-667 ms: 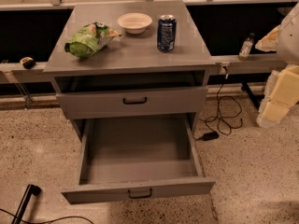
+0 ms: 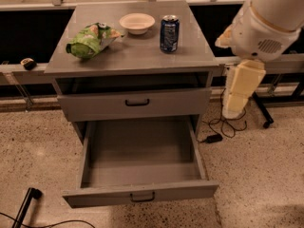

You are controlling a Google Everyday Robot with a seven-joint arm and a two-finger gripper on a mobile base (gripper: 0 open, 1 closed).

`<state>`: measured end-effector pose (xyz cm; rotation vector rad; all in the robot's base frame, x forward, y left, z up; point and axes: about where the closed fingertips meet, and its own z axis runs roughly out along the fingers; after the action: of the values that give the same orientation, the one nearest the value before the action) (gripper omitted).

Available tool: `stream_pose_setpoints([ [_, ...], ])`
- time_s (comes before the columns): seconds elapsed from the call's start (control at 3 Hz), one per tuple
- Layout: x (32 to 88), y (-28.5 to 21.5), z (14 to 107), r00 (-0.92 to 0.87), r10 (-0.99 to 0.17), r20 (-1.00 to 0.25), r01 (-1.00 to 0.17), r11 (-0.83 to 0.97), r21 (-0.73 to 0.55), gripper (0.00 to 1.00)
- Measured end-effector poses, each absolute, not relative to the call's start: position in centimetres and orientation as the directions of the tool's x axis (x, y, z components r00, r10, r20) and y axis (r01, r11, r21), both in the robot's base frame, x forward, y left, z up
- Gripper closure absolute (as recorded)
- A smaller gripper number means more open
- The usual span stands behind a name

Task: Place green rice chip bag into middle drawer

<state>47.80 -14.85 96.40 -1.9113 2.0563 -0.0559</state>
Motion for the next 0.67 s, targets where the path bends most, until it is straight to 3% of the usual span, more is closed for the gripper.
stream_pose_setpoints([
  [0.33, 50.7, -5.6, 94.5, 0.177, -0.973, -0.145, -0.943, -0.125, -0.309, 0.00],
  [0.67, 51.6, -3.2, 94.7, 0.233, -0.967, -0.100, -0.922, -0.187, -0.339, 0.00],
])
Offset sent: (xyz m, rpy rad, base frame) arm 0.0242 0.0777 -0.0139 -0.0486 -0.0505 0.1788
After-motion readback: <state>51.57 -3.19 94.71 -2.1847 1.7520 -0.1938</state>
